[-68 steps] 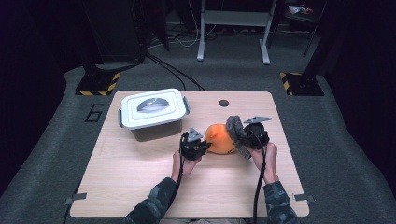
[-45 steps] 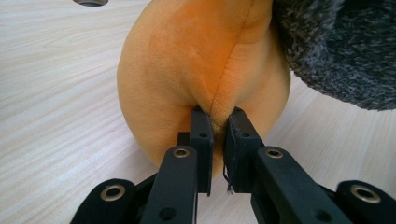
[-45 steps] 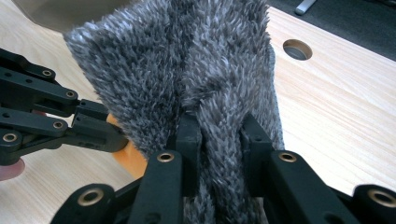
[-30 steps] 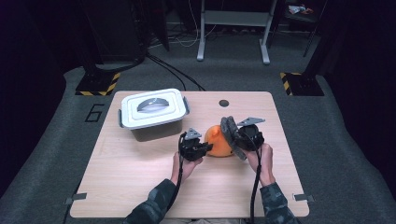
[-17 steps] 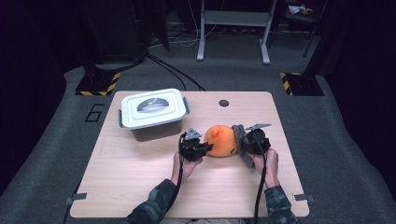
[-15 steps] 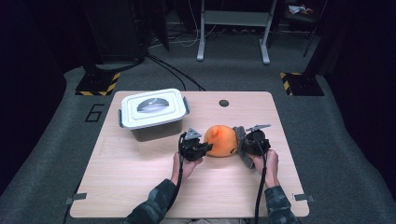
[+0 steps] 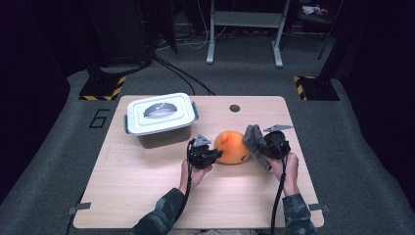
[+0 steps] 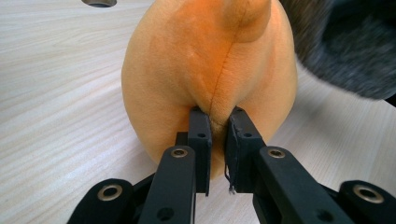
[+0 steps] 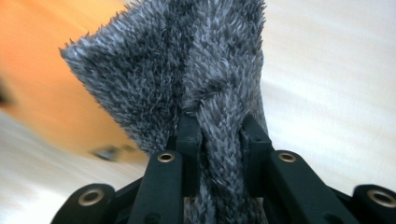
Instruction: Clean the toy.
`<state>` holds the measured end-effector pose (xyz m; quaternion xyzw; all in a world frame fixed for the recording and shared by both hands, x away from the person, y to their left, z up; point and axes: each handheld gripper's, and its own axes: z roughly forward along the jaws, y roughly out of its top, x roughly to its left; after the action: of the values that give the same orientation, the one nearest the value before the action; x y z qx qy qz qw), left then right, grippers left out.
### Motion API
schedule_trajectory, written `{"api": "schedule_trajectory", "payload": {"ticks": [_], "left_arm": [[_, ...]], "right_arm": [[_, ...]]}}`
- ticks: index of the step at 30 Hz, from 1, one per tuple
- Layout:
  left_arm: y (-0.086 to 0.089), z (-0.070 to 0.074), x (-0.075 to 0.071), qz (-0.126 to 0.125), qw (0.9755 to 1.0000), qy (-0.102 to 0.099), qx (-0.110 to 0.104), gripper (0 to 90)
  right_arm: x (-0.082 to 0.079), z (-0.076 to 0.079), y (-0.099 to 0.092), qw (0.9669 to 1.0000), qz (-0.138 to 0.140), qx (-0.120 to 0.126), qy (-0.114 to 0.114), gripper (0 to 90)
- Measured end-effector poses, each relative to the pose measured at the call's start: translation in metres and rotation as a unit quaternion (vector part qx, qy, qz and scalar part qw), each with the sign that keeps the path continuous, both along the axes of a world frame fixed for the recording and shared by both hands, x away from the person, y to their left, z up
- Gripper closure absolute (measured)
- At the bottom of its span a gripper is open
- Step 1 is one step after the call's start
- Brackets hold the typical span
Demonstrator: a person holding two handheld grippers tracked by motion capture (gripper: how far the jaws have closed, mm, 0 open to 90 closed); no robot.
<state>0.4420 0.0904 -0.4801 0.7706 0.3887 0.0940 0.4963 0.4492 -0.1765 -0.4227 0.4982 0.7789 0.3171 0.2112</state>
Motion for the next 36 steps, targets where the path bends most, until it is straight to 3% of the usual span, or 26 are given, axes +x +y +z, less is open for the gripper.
{"api": "schedule_trajectory", "payload": {"ticks": [5, 9, 12, 15, 17, 25, 30, 36], "left_arm": [[0.000, 0.000, 0.000, -0.002, 1.0000, -0.001, 0.006, 81.4], [-0.001, 0.001, -0.001, -0.006, 0.9999, -0.004, 0.010, 81.4], [0.000, 0.000, 0.000, -0.005, 0.9999, -0.001, 0.009, 81.3], [0.000, 0.000, 0.001, -0.004, 1.0000, -0.002, 0.008, 81.3], [0.001, 0.000, 0.001, -0.004, 1.0000, 0.003, 0.004, 81.3], [0.000, -0.001, 0.001, -0.006, 0.9999, 0.000, 0.008, 81.3], [-0.001, -0.001, 0.001, -0.007, 0.9999, -0.001, 0.008, 81.3], [0.000, -0.001, 0.002, -0.006, 1.0000, 0.000, 0.006, 81.1]], "right_arm": [[-0.007, 0.024, 0.034, 0.9980, 0.050, -0.012, -0.036, 73.8], [-0.006, 0.025, 0.057, 0.9952, 0.084, -0.031, -0.040, 73.7], [-0.004, 0.019, 0.065, 0.9951, 0.080, -0.046, -0.037, 73.8], [-0.002, 0.016, 0.056, 0.9963, 0.074, -0.031, -0.030, 73.7], [0.000, 0.012, 0.050, 0.9967, 0.067, -0.037, -0.027, 73.7], [0.008, -0.017, 0.020, 0.9992, 0.028, -0.022, 0.017, 73.8], [0.014, -0.031, 0.010, 0.9989, 0.013, -0.019, 0.040, 73.8], [0.025, -0.057, 0.001, 0.9959, -0.005, -0.019, 0.088, 73.6]]}}
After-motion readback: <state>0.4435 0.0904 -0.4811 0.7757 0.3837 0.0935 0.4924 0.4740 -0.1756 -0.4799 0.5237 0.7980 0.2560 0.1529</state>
